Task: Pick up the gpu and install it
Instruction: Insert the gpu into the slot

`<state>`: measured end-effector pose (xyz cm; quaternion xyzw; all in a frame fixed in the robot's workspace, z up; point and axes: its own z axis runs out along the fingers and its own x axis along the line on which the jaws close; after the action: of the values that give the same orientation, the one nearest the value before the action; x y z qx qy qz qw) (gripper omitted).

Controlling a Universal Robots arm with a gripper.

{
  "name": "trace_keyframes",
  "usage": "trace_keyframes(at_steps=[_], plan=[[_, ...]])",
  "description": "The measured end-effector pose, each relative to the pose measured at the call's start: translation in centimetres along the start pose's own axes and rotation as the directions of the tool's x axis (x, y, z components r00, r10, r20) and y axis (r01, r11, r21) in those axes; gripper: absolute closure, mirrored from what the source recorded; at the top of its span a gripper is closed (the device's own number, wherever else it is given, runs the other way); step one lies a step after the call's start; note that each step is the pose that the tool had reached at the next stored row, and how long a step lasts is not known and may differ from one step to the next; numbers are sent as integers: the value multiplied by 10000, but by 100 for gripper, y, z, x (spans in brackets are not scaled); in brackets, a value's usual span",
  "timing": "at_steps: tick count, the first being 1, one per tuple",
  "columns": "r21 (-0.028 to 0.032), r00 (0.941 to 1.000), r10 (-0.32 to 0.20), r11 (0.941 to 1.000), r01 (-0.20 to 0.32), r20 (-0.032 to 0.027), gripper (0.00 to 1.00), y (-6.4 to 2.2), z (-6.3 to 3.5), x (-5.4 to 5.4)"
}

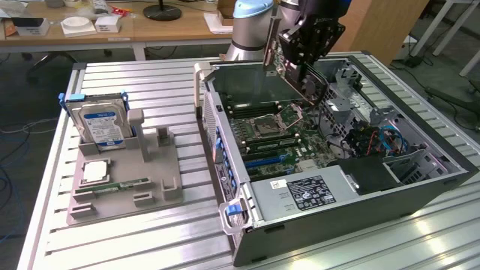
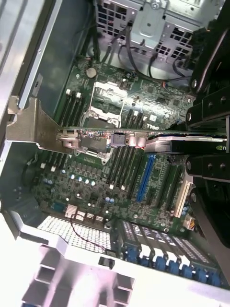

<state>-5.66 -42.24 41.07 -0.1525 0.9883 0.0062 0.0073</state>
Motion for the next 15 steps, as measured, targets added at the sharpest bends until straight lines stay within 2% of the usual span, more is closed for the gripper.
trace_keyframes(at_steps=[3, 8, 15], plan=[[-8, 9989, -467, 9989, 467, -4, 73, 0, 1, 0], [-20, 9931, -1171, 9931, 1171, -10, 73, 0, 1, 0], [-35, 9796, -2009, 9796, 2009, -16, 73, 0, 1, 0]])
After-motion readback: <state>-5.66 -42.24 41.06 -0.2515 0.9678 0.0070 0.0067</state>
